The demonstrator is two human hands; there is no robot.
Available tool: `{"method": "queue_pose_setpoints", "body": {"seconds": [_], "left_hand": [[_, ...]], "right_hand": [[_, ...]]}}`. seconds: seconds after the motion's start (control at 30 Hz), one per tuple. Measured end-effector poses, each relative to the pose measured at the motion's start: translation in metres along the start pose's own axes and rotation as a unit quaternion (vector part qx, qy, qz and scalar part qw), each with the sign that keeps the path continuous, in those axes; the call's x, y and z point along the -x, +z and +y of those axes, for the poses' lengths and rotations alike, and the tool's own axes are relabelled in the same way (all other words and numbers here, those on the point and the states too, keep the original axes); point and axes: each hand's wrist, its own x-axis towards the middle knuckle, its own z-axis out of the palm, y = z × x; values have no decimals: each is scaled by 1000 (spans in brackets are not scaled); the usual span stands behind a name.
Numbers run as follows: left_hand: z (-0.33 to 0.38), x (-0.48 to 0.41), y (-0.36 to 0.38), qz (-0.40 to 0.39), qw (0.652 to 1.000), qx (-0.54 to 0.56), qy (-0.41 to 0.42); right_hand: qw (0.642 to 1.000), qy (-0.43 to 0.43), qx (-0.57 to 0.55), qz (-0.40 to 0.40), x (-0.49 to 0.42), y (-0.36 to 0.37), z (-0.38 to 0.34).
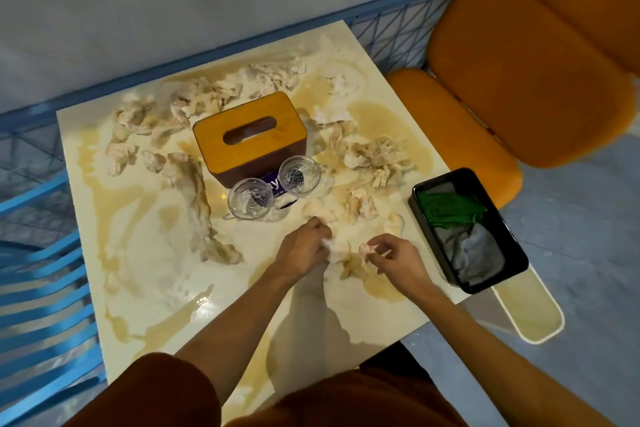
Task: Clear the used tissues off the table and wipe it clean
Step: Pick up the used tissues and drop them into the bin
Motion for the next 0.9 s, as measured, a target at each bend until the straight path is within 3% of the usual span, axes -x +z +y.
{"method": "queue_pose_setpoints", "body": {"seconds": [0.37,0.53,0.9], "left_hand": [[-10,32,-3,102,991,41,-75],[-11,52,0,143,969,147,-136],[-5,68,5,133,947,255,-141]], "right_hand": [[988,-43,139,-59,6,42,0],[971,-59,223,-64,8,54,-3],[964,-104,236,-69,7,56,-1]]}}
